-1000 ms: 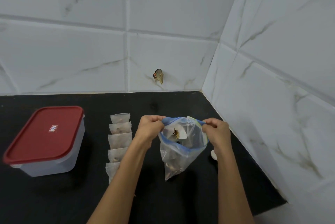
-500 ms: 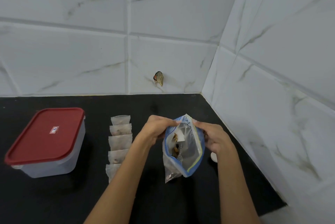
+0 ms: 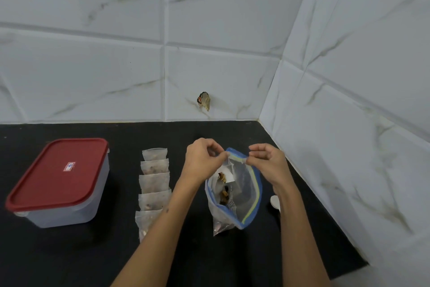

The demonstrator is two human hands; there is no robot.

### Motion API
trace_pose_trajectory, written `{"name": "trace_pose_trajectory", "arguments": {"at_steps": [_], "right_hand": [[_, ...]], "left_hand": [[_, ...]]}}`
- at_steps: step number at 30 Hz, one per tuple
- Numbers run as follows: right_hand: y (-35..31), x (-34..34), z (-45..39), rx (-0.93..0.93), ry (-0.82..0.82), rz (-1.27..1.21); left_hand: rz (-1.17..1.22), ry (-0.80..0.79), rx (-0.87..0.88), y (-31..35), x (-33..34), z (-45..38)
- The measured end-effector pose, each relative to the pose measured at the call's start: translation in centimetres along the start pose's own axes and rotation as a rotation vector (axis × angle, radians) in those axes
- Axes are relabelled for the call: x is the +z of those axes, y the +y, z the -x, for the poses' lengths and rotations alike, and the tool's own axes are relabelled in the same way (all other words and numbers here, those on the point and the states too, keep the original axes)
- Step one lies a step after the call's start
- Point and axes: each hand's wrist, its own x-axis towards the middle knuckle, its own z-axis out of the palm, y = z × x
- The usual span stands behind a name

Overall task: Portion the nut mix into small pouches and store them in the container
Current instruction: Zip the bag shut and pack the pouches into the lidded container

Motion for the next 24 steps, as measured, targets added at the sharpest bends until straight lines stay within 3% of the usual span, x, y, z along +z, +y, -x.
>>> {"name": "trace_pose_trajectory", "arguments": {"at_steps": [3,7,10,14,18,20,24], "right_hand": [[-0.4,0.6,0.0,-0.042,-0.023,0.092],[-1.3,2.0,0.3,-0.249,0.146,0.434],[-2.7,2.7,1.3,-0.297,0.148,0.545],[-3.0,1.3,3.3,0.037,0.050,0.501],[-2.5,0.7,5.5,0.445,-0.239,0.545],[-1.9,0.8,5.5,0.451,-0.269,0.582],[-1.8,-0.1,5.0,0.276,-0.061,0.721]], "left_hand": [[-0.070,0.007,0.047,0.0,0.4,0.1],[-0.206,0.039,0.108,0.8,1.0,0.2],[-0.252,0.057,0.143,1.6,1.2,0.2],[-0.242,0.100,0.039,2.0,0.8,0.0],[-0.189,0.203,-0.137,1.8,0.1,-0.4],[-0.183,0.234,-0.207,1.6,-0.4,-0.6],[-0.239,0.270,-0.219,0.9,-2.1,-0.4]]}}
